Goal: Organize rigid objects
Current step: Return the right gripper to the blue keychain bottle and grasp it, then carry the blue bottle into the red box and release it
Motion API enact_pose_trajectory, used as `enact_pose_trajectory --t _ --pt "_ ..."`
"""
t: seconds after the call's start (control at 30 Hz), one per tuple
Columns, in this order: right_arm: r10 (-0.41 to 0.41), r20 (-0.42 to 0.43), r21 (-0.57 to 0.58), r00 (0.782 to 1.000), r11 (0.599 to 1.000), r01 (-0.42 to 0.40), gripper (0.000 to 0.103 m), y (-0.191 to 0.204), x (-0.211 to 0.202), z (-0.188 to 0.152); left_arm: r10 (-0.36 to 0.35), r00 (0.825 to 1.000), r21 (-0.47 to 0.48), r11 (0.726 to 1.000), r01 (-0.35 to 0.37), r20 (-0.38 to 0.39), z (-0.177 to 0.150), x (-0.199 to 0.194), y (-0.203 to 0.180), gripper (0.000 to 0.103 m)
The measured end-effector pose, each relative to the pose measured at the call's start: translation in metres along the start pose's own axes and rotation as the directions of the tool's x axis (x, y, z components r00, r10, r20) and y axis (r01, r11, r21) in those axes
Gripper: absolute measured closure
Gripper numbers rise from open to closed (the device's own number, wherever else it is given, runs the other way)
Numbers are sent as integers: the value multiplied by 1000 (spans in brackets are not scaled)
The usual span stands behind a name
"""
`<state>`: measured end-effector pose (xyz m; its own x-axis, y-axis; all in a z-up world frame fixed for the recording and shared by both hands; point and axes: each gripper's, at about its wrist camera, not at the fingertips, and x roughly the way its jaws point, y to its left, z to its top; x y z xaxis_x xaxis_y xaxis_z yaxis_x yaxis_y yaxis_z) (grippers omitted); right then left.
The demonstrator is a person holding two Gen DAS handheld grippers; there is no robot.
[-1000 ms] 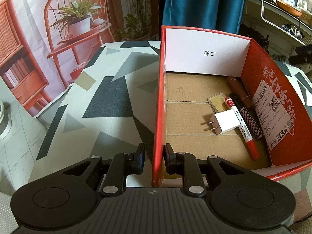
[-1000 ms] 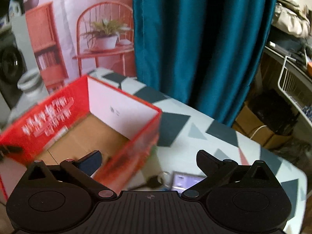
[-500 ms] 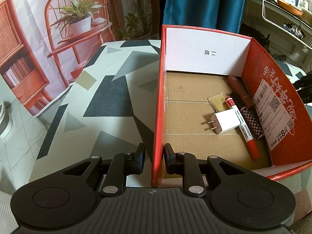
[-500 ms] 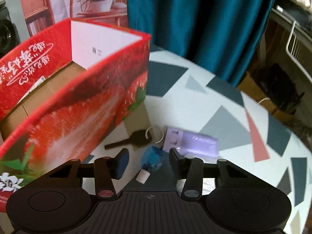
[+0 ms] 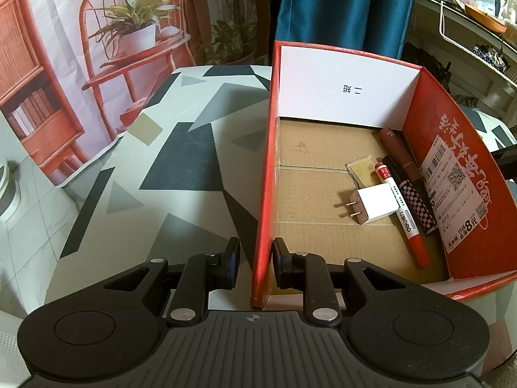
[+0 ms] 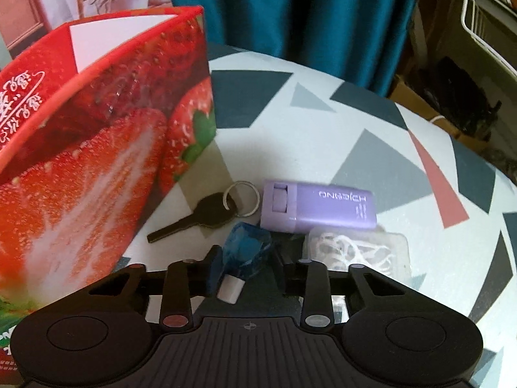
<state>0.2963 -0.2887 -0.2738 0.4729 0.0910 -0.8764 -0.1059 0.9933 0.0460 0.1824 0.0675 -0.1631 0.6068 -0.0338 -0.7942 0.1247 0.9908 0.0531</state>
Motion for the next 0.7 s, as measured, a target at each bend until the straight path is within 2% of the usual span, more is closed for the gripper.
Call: enact_pose_trajectory --t 0.7 --pt "33 -20 -42 999 999 -34 74 33 -38 -54 14 1000 22 1000 -14 0 1 0 -4 79"
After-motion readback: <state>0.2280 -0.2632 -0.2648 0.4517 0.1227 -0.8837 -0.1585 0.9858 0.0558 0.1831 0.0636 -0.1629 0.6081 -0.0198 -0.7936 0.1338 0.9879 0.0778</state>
